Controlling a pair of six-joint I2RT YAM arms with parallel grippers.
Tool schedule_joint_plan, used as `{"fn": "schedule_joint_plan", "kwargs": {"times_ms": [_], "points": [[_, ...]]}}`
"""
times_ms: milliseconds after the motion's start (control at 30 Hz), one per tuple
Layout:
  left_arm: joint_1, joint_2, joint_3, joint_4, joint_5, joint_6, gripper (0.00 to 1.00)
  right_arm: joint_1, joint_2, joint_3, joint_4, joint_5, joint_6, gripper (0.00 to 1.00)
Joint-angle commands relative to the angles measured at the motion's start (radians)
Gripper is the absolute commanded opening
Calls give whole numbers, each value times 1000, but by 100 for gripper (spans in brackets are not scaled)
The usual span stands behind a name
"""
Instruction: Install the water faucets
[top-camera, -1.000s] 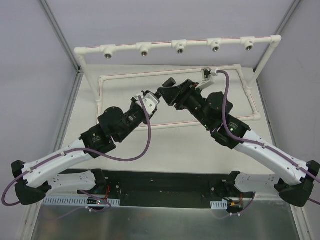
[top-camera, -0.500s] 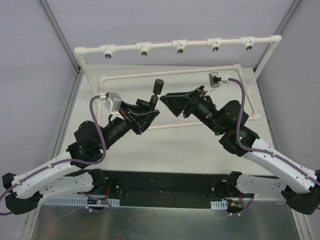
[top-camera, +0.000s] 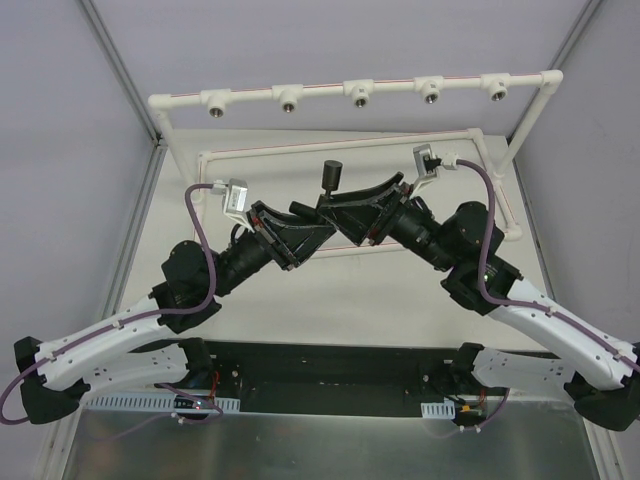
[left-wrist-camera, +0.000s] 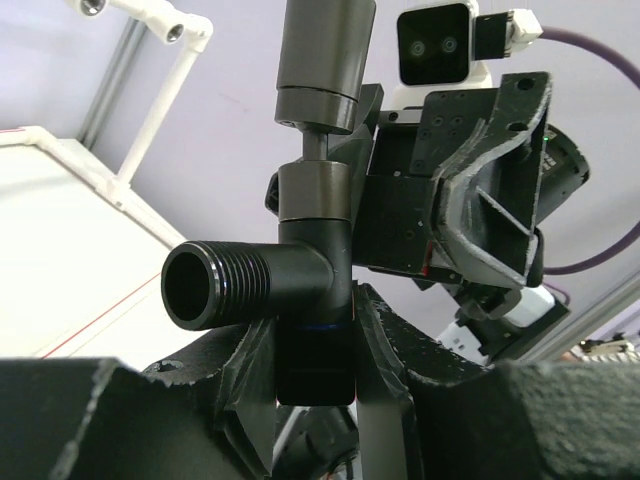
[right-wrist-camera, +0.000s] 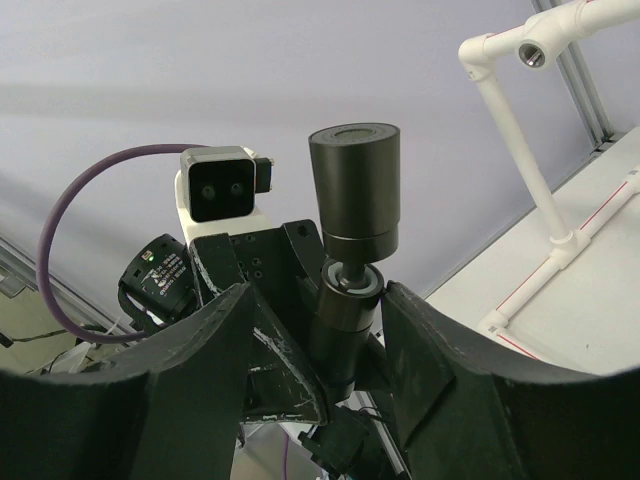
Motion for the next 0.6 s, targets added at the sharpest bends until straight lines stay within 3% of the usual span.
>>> {"fn": "schedule_joint_plan", "kwargs": {"times_ms": [0,200,433,567], "points": [[0,4,1,162,42,-75,0,3,-28,4,55,4,-16,56],[0,14,-7,177,82,-94,0,3,-33,2,52,23,-16,46],[0,8,-8,157,94,-46,0,3,-45,-9,45,61,-19,10],[0,0,-7,111,76,50,0,3,-41,7,-1,81,-31,1]]}}
